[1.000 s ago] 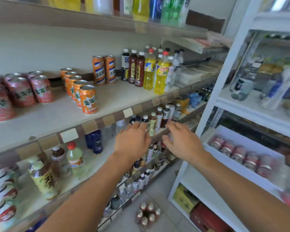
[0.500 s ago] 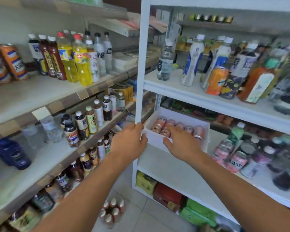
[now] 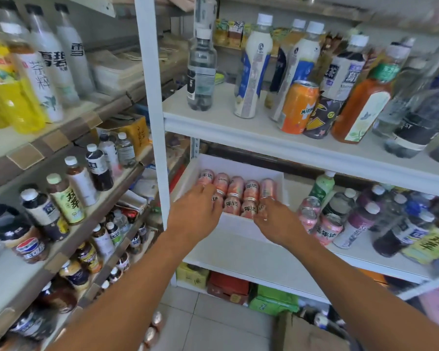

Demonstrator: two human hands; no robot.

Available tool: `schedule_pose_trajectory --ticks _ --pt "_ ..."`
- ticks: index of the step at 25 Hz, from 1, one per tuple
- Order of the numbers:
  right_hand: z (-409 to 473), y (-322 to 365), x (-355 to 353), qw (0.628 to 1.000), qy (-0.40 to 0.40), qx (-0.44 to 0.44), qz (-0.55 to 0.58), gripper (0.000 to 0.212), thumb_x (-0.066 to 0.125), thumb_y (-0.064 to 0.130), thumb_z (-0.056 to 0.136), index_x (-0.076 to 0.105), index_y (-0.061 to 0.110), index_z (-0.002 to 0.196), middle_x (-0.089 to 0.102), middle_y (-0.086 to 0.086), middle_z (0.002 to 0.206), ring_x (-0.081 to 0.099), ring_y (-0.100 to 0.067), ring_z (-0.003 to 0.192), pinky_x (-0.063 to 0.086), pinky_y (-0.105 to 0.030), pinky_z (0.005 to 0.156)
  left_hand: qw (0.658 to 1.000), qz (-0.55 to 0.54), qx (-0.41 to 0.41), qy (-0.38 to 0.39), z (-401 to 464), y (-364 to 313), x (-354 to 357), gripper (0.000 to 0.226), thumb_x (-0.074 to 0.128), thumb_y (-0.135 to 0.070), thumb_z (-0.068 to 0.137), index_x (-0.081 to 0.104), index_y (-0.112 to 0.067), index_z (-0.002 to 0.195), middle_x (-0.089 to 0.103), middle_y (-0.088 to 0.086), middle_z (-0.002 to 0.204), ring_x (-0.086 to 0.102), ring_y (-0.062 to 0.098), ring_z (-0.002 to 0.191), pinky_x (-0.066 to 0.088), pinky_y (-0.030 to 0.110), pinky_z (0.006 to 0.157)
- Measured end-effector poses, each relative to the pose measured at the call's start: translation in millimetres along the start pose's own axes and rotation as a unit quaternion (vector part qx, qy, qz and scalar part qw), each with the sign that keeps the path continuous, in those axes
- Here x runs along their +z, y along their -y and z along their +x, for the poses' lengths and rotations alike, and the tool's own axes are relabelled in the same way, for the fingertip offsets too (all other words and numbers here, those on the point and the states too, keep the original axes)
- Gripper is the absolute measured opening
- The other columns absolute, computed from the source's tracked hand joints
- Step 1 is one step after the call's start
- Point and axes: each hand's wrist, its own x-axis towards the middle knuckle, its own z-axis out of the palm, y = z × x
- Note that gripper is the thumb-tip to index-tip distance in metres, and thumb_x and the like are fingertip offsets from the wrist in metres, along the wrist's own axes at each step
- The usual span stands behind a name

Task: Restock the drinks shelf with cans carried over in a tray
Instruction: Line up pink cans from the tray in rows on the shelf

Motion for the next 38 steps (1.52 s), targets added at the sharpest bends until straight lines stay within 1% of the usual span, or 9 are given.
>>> schedule_pose_trajectory --ticks 8,13,16,20,25,29,34,36,38 --pt "53 -19 31 0.991 0.036 0.125 0.028 0.049 0.054 0.033 0.094 0.044 0.007 0.135 0.058 -0.021 0.123 0.058 -0.038 0.109 0.045 -0.033 0.081 0.997 -0.026 0.048 0.051 60 35 42 0.031 0.042 -0.034 0.096 0.052 -0.018 0.12 0.059 0.006 0.119 0.06 0.03 0.099 0.049 0.038 0.071" --pt "86 -34 53 0.985 0.072 0.147 0.045 0.061 0.062 0.038 0.089 0.042 0.01 0.139 0.057 -0.019 0.126 0.059 -0.036 0.109 0.045 -0.031 0.081 0.995 -0.027 0.047 0.086 89 36 69 0.032 0.042 -0.036 0.096 0.054 -0.018 0.119 0.059 0.006 0.118 0.06 0.03 0.1 0.049 0.037 0.073" --pt "111 -43 64 0.981 0.094 0.164 0.047 0.066 0.065 0.04 0.086 0.039 0.014 0.142 0.05 -0.018 0.137 0.053 -0.035 0.119 0.047 -0.036 0.095 0.995 -0.02 0.037 0.093 109 38 84 0.032 0.044 -0.035 0.095 0.055 -0.016 0.12 0.061 0.007 0.116 0.061 0.03 0.099 0.048 0.036 0.073" --pt "130 -50 69 0.957 0.2 0.188 -0.099 0.09 0.065 0.049 0.088 0.016 0.008 0.151 0.028 -0.023 0.15 0.03 -0.039 0.138 0.029 -0.042 0.112 0.993 -0.023 0.037 0.112 127 32 104 0.031 0.044 -0.033 0.095 0.053 -0.018 0.12 0.061 0.006 0.112 0.061 0.029 0.096 0.043 0.033 0.067" --pt "153 -57 91 0.92 0.24 0.159 -0.265 0.074 0.064 0.038 0.089 0.026 0.005 0.144 0.047 -0.022 0.136 0.05 -0.036 0.121 0.038 -0.041 0.098 0.989 -0.033 0.047 0.136 137 22 129 0.035 0.042 -0.038 0.095 0.052 -0.02 0.124 0.063 0.004 0.112 0.063 0.028 0.093 0.052 0.036 0.069" --pt "163 -58 91 0.925 0.21 0.142 -0.282 0.054 0.05 0.017 0.096 0.027 0.003 0.143 0.05 -0.024 0.133 0.056 -0.036 0.116 0.045 -0.043 0.096 0.988 -0.043 0.052 0.138 139 20 137 0.034 0.042 -0.039 0.095 0.054 -0.019 0.12 0.063 0.005 0.109 0.063 0.028 0.093 0.054 0.038 0.07" --pt "158 -60 88 0.95 0.197 0.176 -0.166 0.064 0.068 0.03 0.083 0.035 0.012 0.136 0.058 -0.013 0.125 0.059 -0.032 0.111 0.037 -0.042 0.1 0.988 -0.047 0.056 0.138 139 20 137 0.034 0.043 -0.038 0.095 0.054 -0.019 0.12 0.064 0.004 0.111 0.063 0.027 0.094 0.054 0.039 0.072" --pt "158 -63 77 0.955 0.184 0.231 -0.023 0.067 0.074 0.036 0.079 0.039 0.015 0.133 0.06 -0.007 0.121 0.059 -0.029 0.112 0.039 -0.043 0.105 0.988 -0.052 0.055 0.138 138 20 136 0.033 0.043 -0.038 0.094 0.055 -0.019 0.119 0.064 0.004 0.11 0.063 0.027 0.094 0.054 0.039 0.071" --pt "155 -70 65 0.94 0.162 0.264 0.143 0.062 0.078 0.035 0.074 0.048 0.018 0.126 0.064 -0.002 0.115 0.061 -0.025 0.107 0.048 -0.041 0.099 0.987 -0.053 0.054 0.139 136 22 136 0.033 0.043 -0.037 0.094 0.055 -0.019 0.12 0.063 0.004 0.11 0.062 0.027 0.094 0.054 0.039 0.071"
